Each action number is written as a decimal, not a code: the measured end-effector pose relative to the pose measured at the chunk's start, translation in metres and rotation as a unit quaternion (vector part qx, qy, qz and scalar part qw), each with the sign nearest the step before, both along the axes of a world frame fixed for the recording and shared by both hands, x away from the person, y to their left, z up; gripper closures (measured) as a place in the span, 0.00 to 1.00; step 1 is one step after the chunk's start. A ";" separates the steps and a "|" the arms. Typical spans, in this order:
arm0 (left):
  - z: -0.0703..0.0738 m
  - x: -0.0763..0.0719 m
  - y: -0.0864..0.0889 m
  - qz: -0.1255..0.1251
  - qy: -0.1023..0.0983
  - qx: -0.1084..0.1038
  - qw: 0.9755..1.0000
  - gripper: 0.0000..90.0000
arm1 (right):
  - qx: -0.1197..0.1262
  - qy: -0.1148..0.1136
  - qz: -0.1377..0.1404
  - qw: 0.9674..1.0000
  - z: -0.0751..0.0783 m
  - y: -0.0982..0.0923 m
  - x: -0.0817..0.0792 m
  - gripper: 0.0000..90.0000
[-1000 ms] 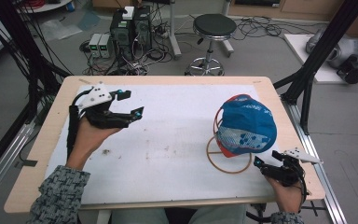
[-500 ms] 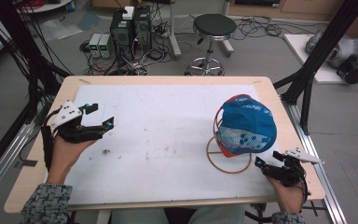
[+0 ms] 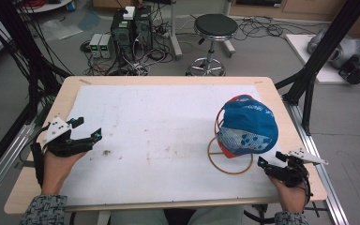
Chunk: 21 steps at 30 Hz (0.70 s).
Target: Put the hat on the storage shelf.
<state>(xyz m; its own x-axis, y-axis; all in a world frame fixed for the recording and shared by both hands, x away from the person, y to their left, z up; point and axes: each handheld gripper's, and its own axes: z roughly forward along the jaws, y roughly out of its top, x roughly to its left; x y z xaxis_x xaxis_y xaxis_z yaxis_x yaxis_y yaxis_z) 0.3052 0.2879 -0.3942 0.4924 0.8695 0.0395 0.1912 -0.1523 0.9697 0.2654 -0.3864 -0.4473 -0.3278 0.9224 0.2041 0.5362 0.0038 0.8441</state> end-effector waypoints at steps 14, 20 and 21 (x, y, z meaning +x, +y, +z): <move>-0.008 0.001 0.006 0.008 0.009 0.001 1.000 0.21 | 0.000 -0.001 -0.004 1.000 0.000 0.001 0.000 0.13; -0.009 0.000 0.007 0.008 0.010 0.002 1.000 0.21 | -0.001 0.000 -0.002 1.000 0.000 0.002 0.001 0.13; -0.009 0.000 0.008 0.008 0.009 0.001 1.000 0.21 | 0.000 0.001 -0.003 1.000 0.000 0.003 0.001 0.13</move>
